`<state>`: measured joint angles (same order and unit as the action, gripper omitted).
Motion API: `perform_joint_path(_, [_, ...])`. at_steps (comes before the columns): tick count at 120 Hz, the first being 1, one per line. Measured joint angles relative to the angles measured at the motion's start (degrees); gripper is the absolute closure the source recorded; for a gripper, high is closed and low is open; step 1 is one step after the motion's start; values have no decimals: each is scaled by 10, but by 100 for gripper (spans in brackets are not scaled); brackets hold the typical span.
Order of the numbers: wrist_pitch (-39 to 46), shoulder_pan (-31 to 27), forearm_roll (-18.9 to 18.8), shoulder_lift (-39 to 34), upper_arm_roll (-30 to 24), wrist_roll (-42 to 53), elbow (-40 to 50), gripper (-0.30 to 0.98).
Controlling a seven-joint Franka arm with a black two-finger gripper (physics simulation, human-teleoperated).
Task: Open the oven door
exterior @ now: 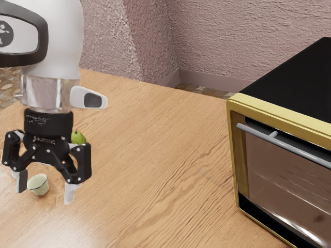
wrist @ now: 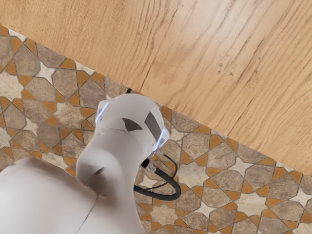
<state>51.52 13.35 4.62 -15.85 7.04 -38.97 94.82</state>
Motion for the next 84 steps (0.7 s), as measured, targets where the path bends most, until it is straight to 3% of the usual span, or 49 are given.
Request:
perform_joint_path(14, [126,-5,8,0,7,-166,17,0])
perform_joint_path(31, [199,6,11,2,-4,-337,-2,0])
perform_joint_path(39, [229,10,11,3,-49,-405,-18,0])
perform_joint_path(60, [356,90,11,26,-146,-551,-45,0])
perform_joint_path(84, [438,99,10,84,-187,-668,-98,0])
